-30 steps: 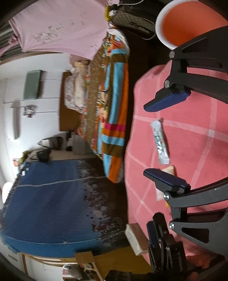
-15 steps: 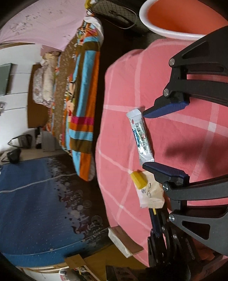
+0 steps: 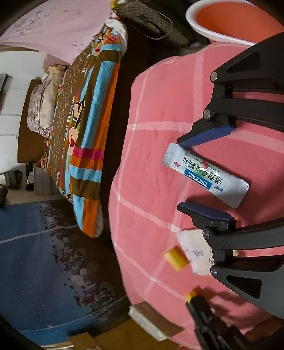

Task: Collect trash
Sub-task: 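Grasp a yellow cap with the left tool while the right tool grasps the white sachet, then lift both held items and carry them over the bucket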

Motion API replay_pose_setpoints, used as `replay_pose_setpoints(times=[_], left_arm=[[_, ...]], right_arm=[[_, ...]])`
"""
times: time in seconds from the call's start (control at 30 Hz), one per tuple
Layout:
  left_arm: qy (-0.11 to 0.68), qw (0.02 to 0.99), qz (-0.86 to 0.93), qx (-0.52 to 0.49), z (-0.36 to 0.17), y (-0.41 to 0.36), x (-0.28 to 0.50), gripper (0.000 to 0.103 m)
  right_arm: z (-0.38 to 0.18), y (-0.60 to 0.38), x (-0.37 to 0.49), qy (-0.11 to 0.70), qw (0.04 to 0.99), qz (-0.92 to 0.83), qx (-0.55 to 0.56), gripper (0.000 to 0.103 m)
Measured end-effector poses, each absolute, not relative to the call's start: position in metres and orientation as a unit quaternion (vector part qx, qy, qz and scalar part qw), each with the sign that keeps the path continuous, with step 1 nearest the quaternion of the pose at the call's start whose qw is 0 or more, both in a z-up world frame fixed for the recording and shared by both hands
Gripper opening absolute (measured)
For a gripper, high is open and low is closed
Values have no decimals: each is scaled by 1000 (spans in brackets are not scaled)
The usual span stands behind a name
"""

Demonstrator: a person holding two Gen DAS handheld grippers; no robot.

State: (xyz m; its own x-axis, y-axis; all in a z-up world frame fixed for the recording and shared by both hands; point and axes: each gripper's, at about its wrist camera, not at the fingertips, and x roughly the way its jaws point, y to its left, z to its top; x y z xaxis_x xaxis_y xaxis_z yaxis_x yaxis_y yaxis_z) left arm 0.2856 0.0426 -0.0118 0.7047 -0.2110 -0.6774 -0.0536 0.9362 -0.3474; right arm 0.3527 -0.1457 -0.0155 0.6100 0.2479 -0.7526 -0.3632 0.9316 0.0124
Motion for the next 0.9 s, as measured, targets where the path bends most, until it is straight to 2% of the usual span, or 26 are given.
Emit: replay_pose_setpoints(times=[0.13, 0.2, 0.3, 0.53, 0.9], left_arm=[[381, 908, -48, -170, -12, 39, 286, 0], [380, 908, -52, -167, -11, 37, 284, 0], [379, 909, -56, -163, -10, 33, 283, 0], [348, 925, -63, -136, 1, 20, 273, 0], [228, 967, -79, -79, 33, -4, 242, 0]], right_arm=[[-15, -145, 342, 399, 896, 169, -97, 40], [-15, -147, 337, 398, 896, 170, -103, 30], [-16, -149, 332, 397, 895, 174, -109, 23], [-5, -161, 316, 359, 910, 189, -81, 20], [34, -192, 248, 168, 963, 212, -15, 20]])
